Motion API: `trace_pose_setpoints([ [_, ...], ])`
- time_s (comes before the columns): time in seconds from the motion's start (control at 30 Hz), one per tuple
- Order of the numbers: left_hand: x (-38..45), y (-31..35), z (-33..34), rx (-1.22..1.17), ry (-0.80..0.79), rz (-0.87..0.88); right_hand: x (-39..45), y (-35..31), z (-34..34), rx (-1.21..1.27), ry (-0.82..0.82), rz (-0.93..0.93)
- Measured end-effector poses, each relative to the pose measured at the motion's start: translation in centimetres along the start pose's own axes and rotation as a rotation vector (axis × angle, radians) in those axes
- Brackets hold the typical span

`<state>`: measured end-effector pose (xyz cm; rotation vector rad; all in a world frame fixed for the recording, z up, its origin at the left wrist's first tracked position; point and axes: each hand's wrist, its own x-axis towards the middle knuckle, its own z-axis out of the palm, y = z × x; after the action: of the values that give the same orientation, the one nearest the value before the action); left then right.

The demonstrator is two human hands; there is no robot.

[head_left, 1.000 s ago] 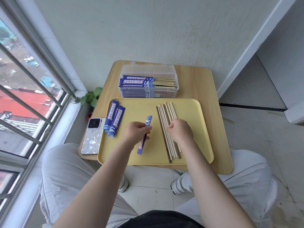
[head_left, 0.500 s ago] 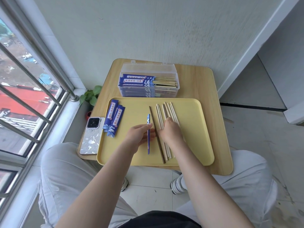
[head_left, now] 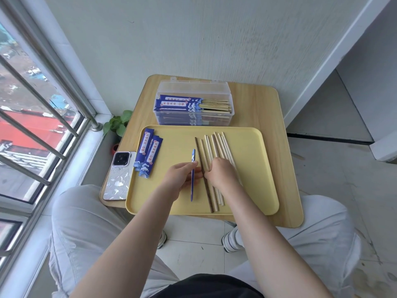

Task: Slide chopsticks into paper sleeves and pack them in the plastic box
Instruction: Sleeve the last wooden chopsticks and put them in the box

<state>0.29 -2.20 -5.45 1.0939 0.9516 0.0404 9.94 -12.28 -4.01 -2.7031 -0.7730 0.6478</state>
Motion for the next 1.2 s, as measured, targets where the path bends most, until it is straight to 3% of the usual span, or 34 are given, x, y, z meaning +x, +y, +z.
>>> trace_pose_setpoints([
  [0.2, -0.1, 0.1, 0.0, 0.024, 0.008, 0.02, -0.4, -0.3, 0.1, 0.001, 0.012, 0.035],
  [0.33, 0.2, 0.2, -0.1, 0.06, 0.035, 0.038, 0.1, 0.7, -1.4, 0.353, 0.076, 0.064],
  [0.57, -0.3, 1.6, -0.2, 0.218, 0.046, 0.084, -0.9, 1.5, -5.6, 1.118, 0.006, -0.027],
  [0.67, -0.6, 2.0, -0.1, 0.302, 0.027, 0.108, -1.1, 1.6, -6.6, 1.326, -0.018, -0.096],
  [0.93, -1.4, 2.0, 0.1, 0.721, 0.006, 0.249, -0.5, 1.5, -6.9, 1.269, 0.286, -0.154],
  [1.2, -1.6, 1.8, 0.5, 0.703, 0.022, 0.284, -0.5, 1.4, -6.8, 1.154, 0.355, -0.157],
])
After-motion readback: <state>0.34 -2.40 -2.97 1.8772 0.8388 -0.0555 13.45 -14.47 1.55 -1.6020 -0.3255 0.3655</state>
